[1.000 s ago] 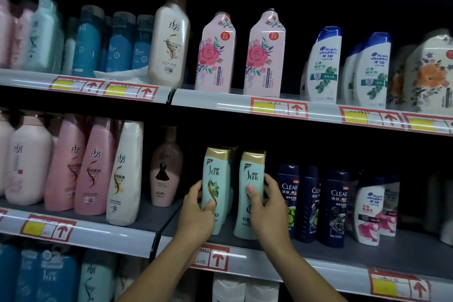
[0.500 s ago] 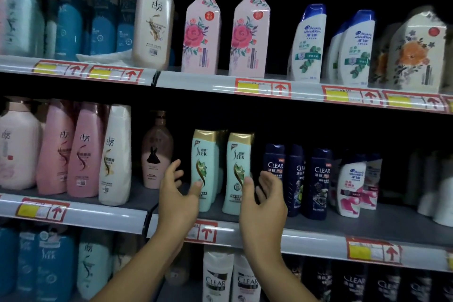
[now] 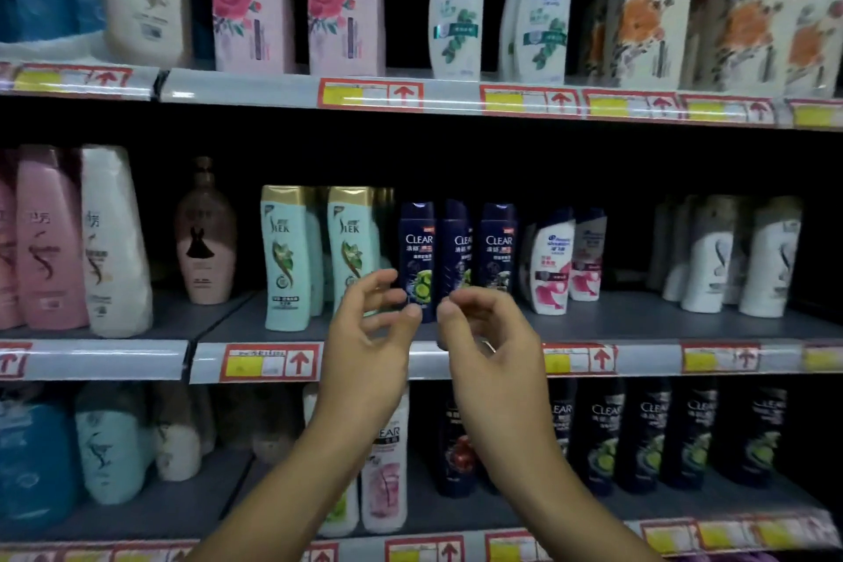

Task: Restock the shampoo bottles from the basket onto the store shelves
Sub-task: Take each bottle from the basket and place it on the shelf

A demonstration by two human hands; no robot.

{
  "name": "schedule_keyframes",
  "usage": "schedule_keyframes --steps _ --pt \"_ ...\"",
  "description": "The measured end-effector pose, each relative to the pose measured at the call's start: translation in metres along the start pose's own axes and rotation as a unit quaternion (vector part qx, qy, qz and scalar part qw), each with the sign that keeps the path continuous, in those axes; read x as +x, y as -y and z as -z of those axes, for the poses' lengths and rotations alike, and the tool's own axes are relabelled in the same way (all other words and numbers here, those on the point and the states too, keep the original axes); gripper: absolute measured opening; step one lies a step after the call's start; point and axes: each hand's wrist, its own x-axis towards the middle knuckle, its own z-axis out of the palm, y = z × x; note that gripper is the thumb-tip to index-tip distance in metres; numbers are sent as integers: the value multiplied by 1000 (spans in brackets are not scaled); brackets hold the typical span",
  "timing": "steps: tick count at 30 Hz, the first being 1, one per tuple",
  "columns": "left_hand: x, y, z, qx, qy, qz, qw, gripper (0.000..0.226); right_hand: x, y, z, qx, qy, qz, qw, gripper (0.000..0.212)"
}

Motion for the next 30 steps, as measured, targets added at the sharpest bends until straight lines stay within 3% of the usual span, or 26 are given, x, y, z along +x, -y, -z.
schedule_keyframes --steps 8,14,18,20,23,27,30 --pt "-48 -1 -42 -24 -7 -20 999 28 -36 -15 83 -21 -4 -3 1000 4" --pt "-104 56 -53 11 18 -14 1000 24 -81 -82 131 -80 -4 -17 997 6" --pt "-152 124 -44 75 70 40 994 23 -137 -157 159 -201 69 -56 976 6" --pt "-175 159 -33 94 89 79 988 23 -160 -194 163 -279 116 -86 949 5" --pt "-195 195 -22 125 120 118 978 16 -179 -215 150 -337 246 -129 900 14" --pt "-200 215 -15 184 180 153 954 19 -188 -222 132 -450 414 -50 790 27" --pt "-198 232 -12 175 185 212 943 16 -195 -235 127 -493 483 -97 717 31"
